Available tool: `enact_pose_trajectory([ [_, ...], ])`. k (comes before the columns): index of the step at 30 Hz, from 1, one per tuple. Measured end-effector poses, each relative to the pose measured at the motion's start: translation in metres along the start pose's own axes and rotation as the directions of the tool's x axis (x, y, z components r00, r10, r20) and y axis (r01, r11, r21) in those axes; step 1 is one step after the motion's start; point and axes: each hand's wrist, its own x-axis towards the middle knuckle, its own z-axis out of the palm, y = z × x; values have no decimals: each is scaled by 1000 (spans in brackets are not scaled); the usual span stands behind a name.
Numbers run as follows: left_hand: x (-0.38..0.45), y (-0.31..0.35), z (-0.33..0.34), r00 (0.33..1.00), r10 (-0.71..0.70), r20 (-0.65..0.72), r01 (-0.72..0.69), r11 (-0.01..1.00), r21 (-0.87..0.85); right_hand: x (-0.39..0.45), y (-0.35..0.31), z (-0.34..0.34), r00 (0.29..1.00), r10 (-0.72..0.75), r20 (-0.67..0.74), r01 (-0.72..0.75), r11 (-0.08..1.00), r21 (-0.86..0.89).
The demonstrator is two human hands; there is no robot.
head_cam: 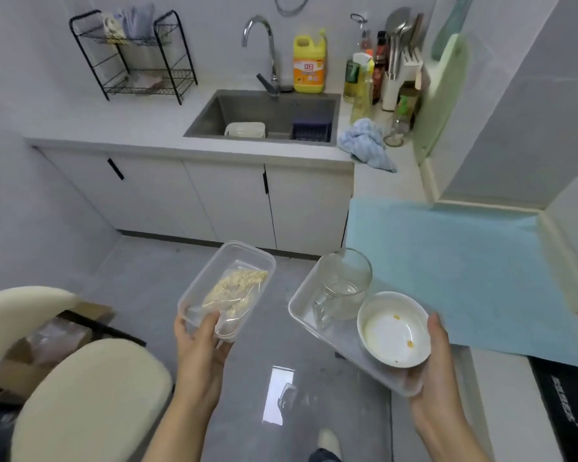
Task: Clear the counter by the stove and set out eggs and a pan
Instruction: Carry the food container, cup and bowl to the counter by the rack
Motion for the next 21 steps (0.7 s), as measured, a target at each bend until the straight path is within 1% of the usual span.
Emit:
enact_pose_trajectory([
  [2,18,14,5,998,34,-53,-36,999,-28,27,-6,30,999,19,33,-17,999,-35],
  [6,53,39,1,984,67,-165,-83,993,-88,65,-8,92,987,41,153,-27,995,-98],
  [11,116,72,-21,954,108,-281,-144,984,-110,103,3,182,966,87,245,-41,981,-188],
  [15,180,98,-43,947,119,-300,-158,981,-108,126,20,258,939,81,333,-5,975,-224],
  [18,229,126,-62,948,89,-304,-141,978,-153,136,33,325,929,95,357,9,960,-278],
  [21,276,162,-79,947,102,-306,-159,973,-167,148,47,391,924,106,368,4,957,-289],
])
